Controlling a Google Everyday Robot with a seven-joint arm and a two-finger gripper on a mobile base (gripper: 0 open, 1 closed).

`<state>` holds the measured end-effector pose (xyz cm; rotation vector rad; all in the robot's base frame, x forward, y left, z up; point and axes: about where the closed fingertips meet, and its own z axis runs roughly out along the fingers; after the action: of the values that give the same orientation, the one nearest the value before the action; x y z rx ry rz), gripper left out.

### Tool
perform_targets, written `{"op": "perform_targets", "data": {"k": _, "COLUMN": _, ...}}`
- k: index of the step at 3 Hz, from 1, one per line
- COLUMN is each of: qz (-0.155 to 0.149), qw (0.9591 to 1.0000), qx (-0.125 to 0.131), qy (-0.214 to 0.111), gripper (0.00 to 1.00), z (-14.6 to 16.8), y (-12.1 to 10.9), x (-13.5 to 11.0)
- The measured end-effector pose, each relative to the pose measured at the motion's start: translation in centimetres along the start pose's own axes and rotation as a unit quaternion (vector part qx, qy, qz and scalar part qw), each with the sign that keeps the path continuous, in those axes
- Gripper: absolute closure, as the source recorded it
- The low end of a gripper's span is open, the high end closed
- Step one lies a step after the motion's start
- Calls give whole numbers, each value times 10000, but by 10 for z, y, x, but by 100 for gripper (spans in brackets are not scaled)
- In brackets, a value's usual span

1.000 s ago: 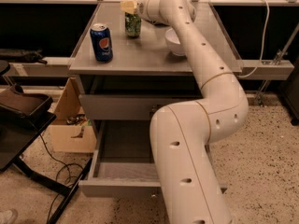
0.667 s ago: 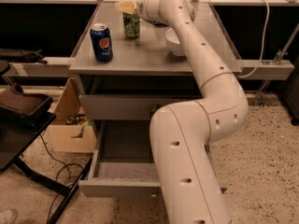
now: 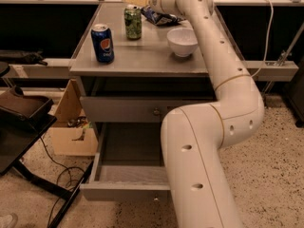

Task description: Pick green can from middle drawer and place on counter

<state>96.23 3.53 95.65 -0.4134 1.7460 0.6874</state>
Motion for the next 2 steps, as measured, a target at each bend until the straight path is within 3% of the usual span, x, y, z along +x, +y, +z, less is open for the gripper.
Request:
{"op": "perform_targets", "data": {"k": 1, "qz": -208, "qw": 9994, "qx": -250, "qy": -100, "gripper": 0, "z": -64, "y": 5, "x": -48}}
{"op": "perform_targets", "data": {"k": 2, "qz": -914, "qw": 9939, "qx": -590, "qy": 173, "gripper": 0, "z": -134, "y": 32, "x": -81}}
